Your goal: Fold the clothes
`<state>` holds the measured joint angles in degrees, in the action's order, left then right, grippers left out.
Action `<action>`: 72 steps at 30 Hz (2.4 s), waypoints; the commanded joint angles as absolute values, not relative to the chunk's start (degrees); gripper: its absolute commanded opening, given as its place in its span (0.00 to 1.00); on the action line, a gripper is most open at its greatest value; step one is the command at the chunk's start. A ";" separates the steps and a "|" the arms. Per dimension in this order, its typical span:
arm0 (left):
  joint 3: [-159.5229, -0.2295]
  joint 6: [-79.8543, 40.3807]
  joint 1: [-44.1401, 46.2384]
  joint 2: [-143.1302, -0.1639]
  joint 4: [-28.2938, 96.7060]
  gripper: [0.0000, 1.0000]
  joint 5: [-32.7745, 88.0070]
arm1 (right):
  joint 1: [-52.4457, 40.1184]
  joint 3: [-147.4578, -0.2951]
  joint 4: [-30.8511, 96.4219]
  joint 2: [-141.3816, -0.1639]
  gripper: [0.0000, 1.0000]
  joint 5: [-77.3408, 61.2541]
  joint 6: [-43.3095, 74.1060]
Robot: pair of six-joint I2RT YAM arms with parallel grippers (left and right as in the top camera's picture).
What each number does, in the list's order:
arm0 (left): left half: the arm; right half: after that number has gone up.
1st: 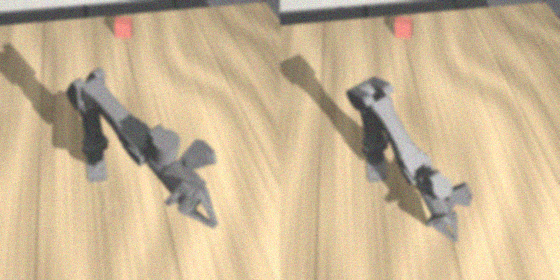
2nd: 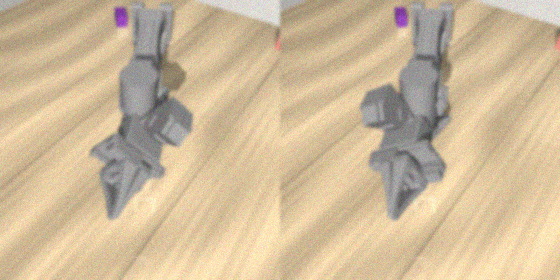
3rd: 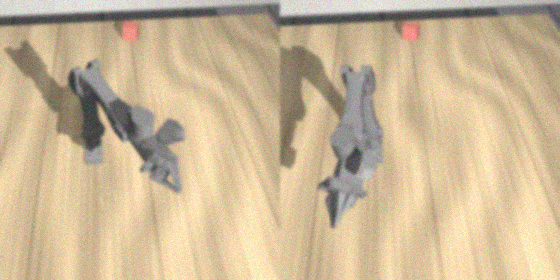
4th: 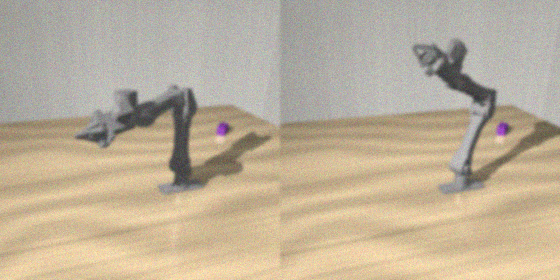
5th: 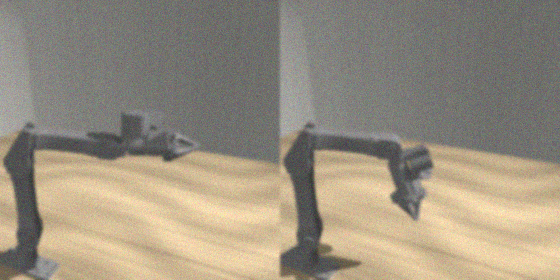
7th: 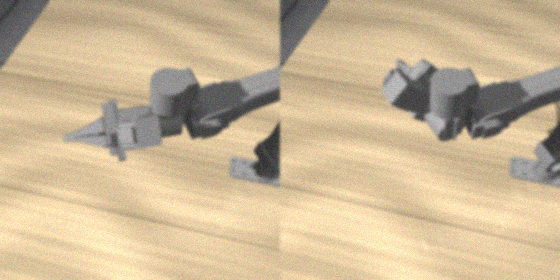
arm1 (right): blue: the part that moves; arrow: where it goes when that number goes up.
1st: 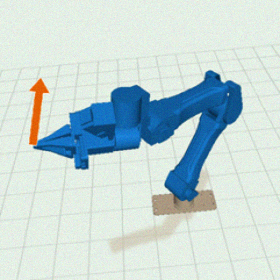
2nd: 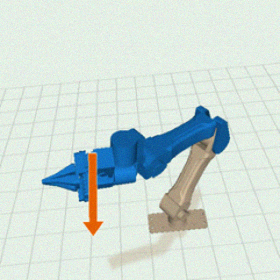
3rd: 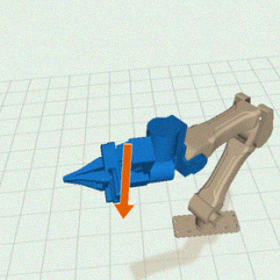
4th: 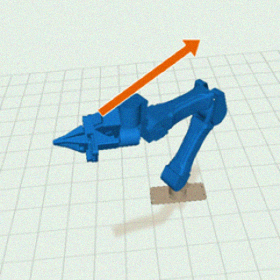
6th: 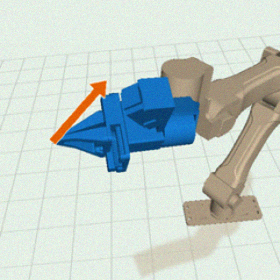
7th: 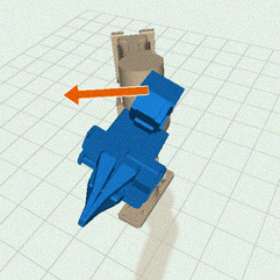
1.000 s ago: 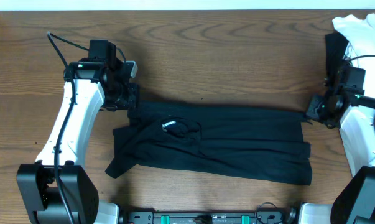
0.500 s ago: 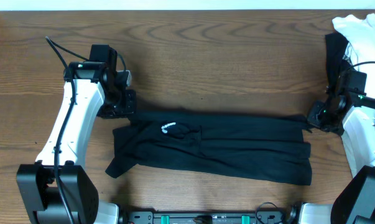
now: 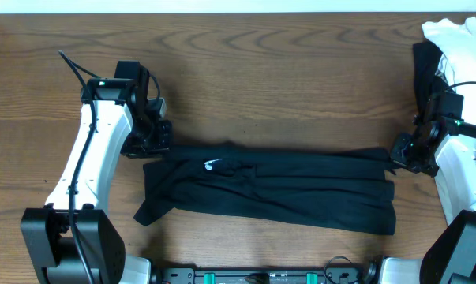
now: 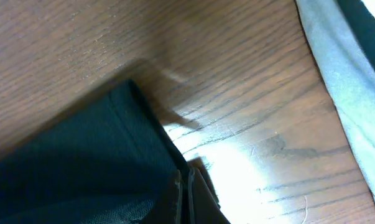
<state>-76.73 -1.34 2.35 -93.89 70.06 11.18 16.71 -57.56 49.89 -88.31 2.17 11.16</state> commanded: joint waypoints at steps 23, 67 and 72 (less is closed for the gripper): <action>-75.92 -1.61 1.96 -93.01 72.40 0.06 10.02 | 17.23 -57.58 57.63 -87.11 0.02 4.75 12.82; -75.92 -1.61 4.99 -102.08 53.74 0.59 19.51 | 16.80 -50.70 55.83 -87.13 0.27 -6.94 10.66; -75.92 -1.61 5.08 -106.39 51.29 0.60 19.53 | 16.82 -47.44 53.43 -87.13 0.27 -6.92 10.66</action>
